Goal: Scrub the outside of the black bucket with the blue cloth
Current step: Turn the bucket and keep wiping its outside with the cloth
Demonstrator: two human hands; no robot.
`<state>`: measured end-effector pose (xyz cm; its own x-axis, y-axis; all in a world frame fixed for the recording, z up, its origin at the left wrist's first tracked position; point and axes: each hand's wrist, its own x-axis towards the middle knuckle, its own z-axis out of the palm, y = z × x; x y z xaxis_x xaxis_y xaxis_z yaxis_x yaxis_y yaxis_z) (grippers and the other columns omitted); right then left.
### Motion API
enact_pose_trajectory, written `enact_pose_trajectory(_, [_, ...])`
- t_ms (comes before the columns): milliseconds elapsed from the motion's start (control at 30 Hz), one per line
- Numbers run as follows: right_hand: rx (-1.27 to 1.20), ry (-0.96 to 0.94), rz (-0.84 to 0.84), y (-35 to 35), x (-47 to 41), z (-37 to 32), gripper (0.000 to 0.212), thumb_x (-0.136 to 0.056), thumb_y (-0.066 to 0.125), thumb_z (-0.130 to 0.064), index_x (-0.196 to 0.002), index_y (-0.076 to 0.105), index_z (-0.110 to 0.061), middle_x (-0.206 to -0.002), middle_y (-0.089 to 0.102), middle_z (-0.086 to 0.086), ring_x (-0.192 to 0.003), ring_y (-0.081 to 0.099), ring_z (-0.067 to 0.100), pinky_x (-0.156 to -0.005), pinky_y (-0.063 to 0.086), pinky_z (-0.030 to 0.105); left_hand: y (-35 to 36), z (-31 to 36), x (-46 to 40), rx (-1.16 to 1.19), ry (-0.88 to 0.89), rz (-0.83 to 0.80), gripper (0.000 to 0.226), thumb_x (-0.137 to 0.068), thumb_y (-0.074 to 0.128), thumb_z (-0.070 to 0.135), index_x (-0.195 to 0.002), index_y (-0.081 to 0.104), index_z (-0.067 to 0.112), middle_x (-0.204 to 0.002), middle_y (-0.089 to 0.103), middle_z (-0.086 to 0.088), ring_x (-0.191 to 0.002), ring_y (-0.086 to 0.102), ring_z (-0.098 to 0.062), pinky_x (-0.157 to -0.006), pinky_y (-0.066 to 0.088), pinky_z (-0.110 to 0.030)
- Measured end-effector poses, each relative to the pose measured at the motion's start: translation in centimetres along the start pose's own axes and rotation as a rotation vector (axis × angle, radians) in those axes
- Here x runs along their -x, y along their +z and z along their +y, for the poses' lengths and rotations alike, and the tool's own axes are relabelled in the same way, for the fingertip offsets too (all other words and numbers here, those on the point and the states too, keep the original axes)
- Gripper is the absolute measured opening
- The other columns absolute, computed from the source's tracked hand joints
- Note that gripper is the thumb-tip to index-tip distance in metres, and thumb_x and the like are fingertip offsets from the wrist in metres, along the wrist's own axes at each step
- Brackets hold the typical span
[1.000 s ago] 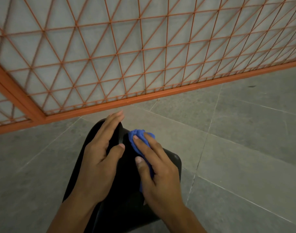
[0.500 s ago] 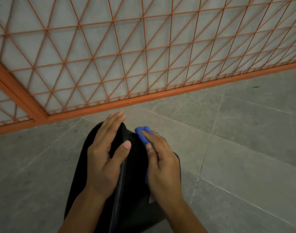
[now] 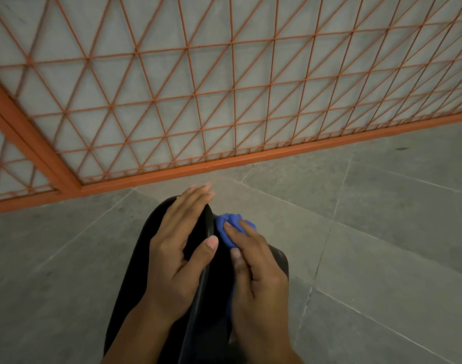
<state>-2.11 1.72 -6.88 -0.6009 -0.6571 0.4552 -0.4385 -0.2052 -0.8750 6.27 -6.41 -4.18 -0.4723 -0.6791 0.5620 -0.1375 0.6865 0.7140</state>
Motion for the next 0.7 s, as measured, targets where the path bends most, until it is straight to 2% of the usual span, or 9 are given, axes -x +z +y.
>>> enact_pose_trajectory(67, [-0.018,0.015,-0.069,0.2,-1.1,0.6,0.032,-0.091,0.043,-0.015,-0.117,0.06,-0.024,-0.124,0.059,-0.008,-0.121,0.046,-0.002,-0.103,0.032,0.012,-0.3,-0.4,0.0,0.004,-0.025,0.012,0.052,-0.085,0.049,0.028,-0.132,0.047,0.006,-0.14,0.05,-0.007,-0.137,0.04,-0.022,-0.113,0.032,-0.046])
enact_pose_trajectory(133, [0.007,0.126,-0.079,-0.3,-2.0,2.2,0.031,-0.092,0.044,-0.01,-0.114,0.061,-0.023,-0.119,0.06,-0.01,-0.114,0.051,-0.003,-0.101,0.037,0.016,-0.6,-0.8,0.1,0.032,-0.052,0.029,0.052,-0.085,0.049,0.029,-0.131,0.048,0.007,-0.139,0.05,-0.006,-0.136,0.041,-0.022,-0.114,0.031,-0.041])
enact_pose_trajectory(200, [0.063,0.282,-0.051,-1.2,-1.9,4.1,0.03,-0.093,0.046,-0.005,-0.113,0.062,-0.02,-0.118,0.061,-0.006,-0.111,0.054,0.005,-0.1,0.04,0.022,-0.8,-1.0,0.0,0.057,-0.068,0.046,0.051,-0.084,0.049,0.03,-0.13,0.049,0.008,-0.138,0.051,-0.006,-0.135,0.041,-0.021,-0.114,0.031,-0.035])
enact_pose_trajectory(300, [0.084,0.415,0.024,-1.7,-0.3,4.8,0.033,-0.092,0.047,-0.004,-0.114,0.058,-0.025,-0.125,0.058,-0.002,-0.118,0.051,0.013,-0.104,0.034,0.021,-0.7,-1.1,-0.3,0.078,-0.074,0.04,0.049,-0.084,0.048,0.03,-0.129,0.05,0.01,-0.137,0.052,-0.007,-0.134,0.042,-0.021,-0.113,0.03,-0.032])
enact_pose_trajectory(333, [0.078,0.407,0.029,-1.4,0.1,4.2,0.035,-0.092,0.047,-0.007,-0.116,0.055,-0.031,-0.128,0.056,-0.004,-0.121,0.048,0.009,-0.106,0.032,0.019,-0.6,-1.1,-0.3,0.08,-0.068,0.037,0.049,-0.084,0.048,0.029,-0.128,0.05,0.011,-0.136,0.052,-0.006,-0.134,0.043,-0.021,-0.113,0.03,-0.033])
enact_pose_trajectory(400, [0.064,0.259,0.0,-0.2,0.6,1.9,0.034,-0.093,0.046,-0.015,-0.12,0.054,-0.035,-0.132,0.052,-0.011,-0.125,0.041,-0.002,-0.108,0.029,0.017,-0.5,-1.1,-0.3,0.08,-0.048,0.029,0.046,-0.084,0.049,0.029,-0.128,0.05,0.014,-0.136,0.052,-0.005,-0.133,0.044,-0.021,-0.112,0.031,-0.036])
enact_pose_trajectory(500, [-0.012,0.024,-0.093,1.1,-0.4,-0.2,0.033,-0.093,0.041,-0.019,-0.123,0.056,-0.025,-0.13,0.055,-0.008,-0.125,0.04,-0.006,-0.106,0.028,0.012,-0.4,-1.1,-0.3,0.075,-0.029,0.028,0.044,-0.083,0.049,0.029,-0.126,0.05,0.021,-0.134,0.053,-0.002,-0.131,0.045,-0.022,-0.111,0.033,-0.039])
enact_pose_trajectory(600, [-0.032,0.058,-0.098,0.9,-2.4,1.5,0.032,-0.092,0.043,-0.011,-0.116,0.061,-0.021,-0.121,0.06,-0.008,-0.114,0.048,-0.008,-0.1,0.033,0.008,-0.5,-1.4,-0.4,0.076,-0.042,0.036,0.044,-0.082,0.05,0.029,-0.125,0.05,0.021,-0.133,0.053,0.0,-0.131,0.045,-0.023,-0.112,0.032,-0.038])
enact_pose_trajectory(700, [0.091,0.237,-0.128,-0.1,-3.3,5.3,0.03,-0.093,0.045,-0.01,-0.111,0.063,-0.025,-0.115,0.061,-0.011,-0.104,0.052,-0.006,-0.088,0.032,-0.001,-0.8,-1.6,-0.4,0.07,-0.055,0.065,0.045,-0.082,0.05,0.029,-0.125,0.051,0.015,-0.132,0.054,-0.004,-0.131,0.045,-0.022,-0.112,0.033,-0.038])
